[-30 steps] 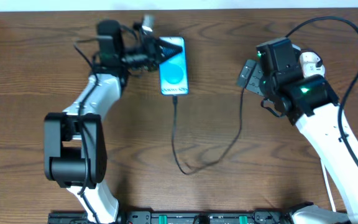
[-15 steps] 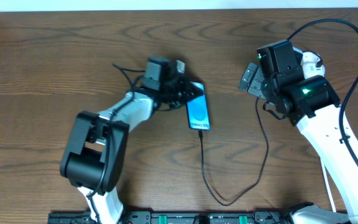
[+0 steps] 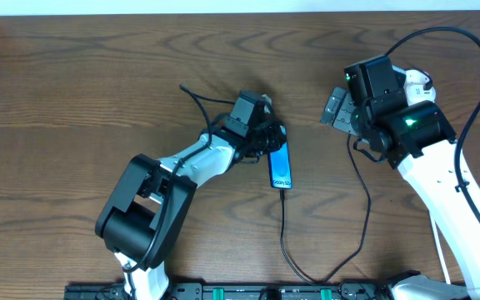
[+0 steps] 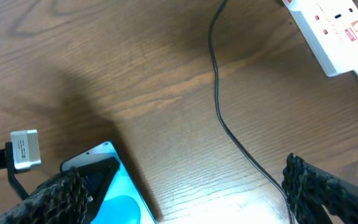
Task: Plug charger to phone and switch on socket
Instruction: 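Set the phone face-up on the table center with the left gripper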
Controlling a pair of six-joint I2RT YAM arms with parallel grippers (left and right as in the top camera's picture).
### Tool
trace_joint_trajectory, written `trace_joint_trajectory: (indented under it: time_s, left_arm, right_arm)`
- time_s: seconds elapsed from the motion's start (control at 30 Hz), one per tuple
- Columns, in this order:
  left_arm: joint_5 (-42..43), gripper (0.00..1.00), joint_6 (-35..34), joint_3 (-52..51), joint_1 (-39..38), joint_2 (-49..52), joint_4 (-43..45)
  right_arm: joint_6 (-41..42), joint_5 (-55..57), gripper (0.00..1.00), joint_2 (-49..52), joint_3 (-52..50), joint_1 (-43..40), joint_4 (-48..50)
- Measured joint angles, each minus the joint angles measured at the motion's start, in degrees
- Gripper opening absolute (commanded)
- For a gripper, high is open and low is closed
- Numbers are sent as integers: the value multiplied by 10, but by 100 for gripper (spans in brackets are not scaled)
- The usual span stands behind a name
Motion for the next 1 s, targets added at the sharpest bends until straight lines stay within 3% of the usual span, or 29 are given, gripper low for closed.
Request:
trace_joint_trajectory:
  time_s: [0.83,1.0]
  left_arm:
    - [-39,8,-2,0,-9,16,-9]
    - [-41,15,-1,0,-9,16,-15]
  right_arm:
    - [0,0,99,0,0,0,-2]
    - [0,0,99,0,0,0,-2]
